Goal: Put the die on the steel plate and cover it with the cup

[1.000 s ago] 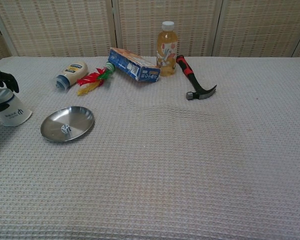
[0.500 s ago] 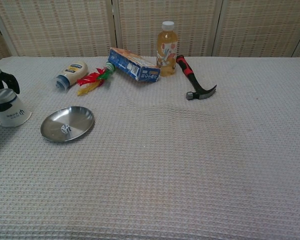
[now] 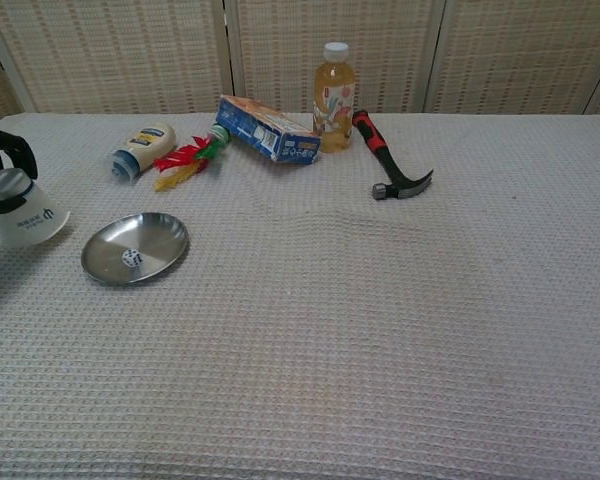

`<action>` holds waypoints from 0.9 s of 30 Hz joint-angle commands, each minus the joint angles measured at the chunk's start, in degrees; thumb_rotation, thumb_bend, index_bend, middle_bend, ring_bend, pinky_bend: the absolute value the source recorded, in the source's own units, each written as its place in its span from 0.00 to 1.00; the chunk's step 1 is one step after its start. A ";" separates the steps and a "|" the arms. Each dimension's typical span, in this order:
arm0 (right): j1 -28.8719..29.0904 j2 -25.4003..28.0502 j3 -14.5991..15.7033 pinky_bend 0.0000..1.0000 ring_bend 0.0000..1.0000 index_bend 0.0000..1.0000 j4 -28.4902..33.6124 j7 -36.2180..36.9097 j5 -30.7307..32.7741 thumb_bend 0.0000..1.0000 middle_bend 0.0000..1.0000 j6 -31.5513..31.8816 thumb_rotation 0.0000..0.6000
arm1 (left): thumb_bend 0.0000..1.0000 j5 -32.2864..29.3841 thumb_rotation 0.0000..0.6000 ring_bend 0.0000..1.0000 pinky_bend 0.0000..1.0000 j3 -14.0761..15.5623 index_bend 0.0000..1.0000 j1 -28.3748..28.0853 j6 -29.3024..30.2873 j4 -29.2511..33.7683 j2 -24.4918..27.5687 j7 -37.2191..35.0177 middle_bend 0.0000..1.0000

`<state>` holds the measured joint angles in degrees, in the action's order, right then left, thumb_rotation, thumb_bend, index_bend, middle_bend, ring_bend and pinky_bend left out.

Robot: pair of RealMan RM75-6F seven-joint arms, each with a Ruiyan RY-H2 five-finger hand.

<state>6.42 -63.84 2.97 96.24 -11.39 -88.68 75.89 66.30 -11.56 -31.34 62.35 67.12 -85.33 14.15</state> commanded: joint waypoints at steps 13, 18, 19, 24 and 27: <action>-0.13 0.56 0.58 0.00 0.00 0.00 0.42 0.93 -1.31 0.21 0.00 0.45 1.00 | 0.40 4.26 1.00 0.46 0.76 0.44 0.46 -1.09 3.61 19.17 3.98 6.58 0.48; -0.06 0.70 0.95 0.00 0.00 0.00 0.57 1.20 -1.66 0.21 0.00 0.08 1.00 | 0.40 3.11 1.00 0.46 0.76 0.30 0.46 -3.67 1.68 19.34 0.65 10.63 0.48; -0.09 0.78 0.94 0.00 0.00 0.00 0.63 1.27 -1.74 0.21 0.00 0.20 1.00 | 0.40 2.83 1.00 0.46 0.76 0.27 0.46 -4.03 1.39 19.24 0.13 11.12 0.49; -0.24 1.17 0.91 0.00 0.00 0.00 0.72 1.87 -2.03 0.21 0.00 0.73 1.00 | 0.40 1.52 1.00 0.46 0.76 0.45 0.46 -5.30 0.76 17.44 -2.30 13.79 0.49; -0.21 1.31 0.91 0.00 0.00 0.00 0.72 2.15 -2.09 0.21 0.00 0.70 1.00 | 0.40 0.61 1.00 0.46 0.76 0.79 0.46 -5.53 0.28 16.39 -3.12 14.43 0.49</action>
<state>6.21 -62.53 3.88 96.96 -9.22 -90.76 76.59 67.12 -10.90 -36.75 62.81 83.72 -88.24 28.44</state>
